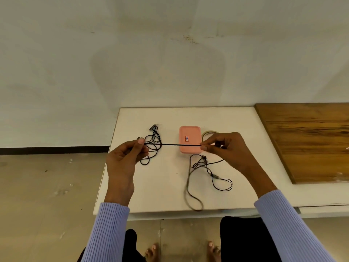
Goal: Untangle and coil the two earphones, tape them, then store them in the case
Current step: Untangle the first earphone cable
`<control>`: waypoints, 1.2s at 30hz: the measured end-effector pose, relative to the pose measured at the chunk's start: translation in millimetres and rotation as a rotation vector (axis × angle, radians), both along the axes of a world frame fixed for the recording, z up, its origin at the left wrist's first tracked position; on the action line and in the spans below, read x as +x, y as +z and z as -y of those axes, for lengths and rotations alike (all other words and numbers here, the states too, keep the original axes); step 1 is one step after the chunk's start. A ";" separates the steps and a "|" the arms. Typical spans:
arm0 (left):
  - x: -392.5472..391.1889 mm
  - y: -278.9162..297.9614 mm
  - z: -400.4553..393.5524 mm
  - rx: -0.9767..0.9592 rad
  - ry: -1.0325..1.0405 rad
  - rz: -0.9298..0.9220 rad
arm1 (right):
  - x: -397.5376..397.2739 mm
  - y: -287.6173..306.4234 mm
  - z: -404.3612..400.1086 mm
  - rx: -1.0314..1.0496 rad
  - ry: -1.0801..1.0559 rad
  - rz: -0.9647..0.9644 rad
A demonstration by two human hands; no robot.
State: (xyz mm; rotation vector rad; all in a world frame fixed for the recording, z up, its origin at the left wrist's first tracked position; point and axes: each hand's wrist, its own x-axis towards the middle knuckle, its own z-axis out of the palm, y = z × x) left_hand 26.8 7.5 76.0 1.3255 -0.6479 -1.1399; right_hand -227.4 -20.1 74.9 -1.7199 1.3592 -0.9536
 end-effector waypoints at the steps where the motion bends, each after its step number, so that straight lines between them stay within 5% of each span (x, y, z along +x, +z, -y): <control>1: 0.8 -1.7 0.1 0.015 0.008 0.004 | -1.4 -0.7 0.0 -0.003 -0.010 -0.005; 3: 3.3 -7.7 -0.1 0.024 0.012 0.229 | -0.4 -1.1 -1.3 -0.021 -0.028 -0.018; 6: 2.5 -17.5 -2.9 0.005 -0.074 0.992 | 7.3 -3.3 -3.5 -0.068 -0.043 -0.073; 7: 0.6 -19.2 -2.7 -0.019 -0.103 1.098 | 10.4 -4.9 -4.0 -0.082 -0.042 -0.097; 13: -26.7 -15.7 1.9 -0.252 -0.405 0.696 | 31.7 -14.6 -3.7 -0.120 0.060 -0.249; 23: -39.7 -19.7 6.5 -0.257 -0.499 0.675 | 37.9 -17.5 -3.5 -0.073 0.098 -0.141; 28: -38.2 -20.4 11.7 -0.287 -0.508 0.813 | 37.8 -19.7 -2.6 -0.027 0.126 -0.145; 36: -24.8 -20.5 14.0 -0.255 -0.376 0.812 | 11.5 -10.2 3.6 0.022 0.090 -0.142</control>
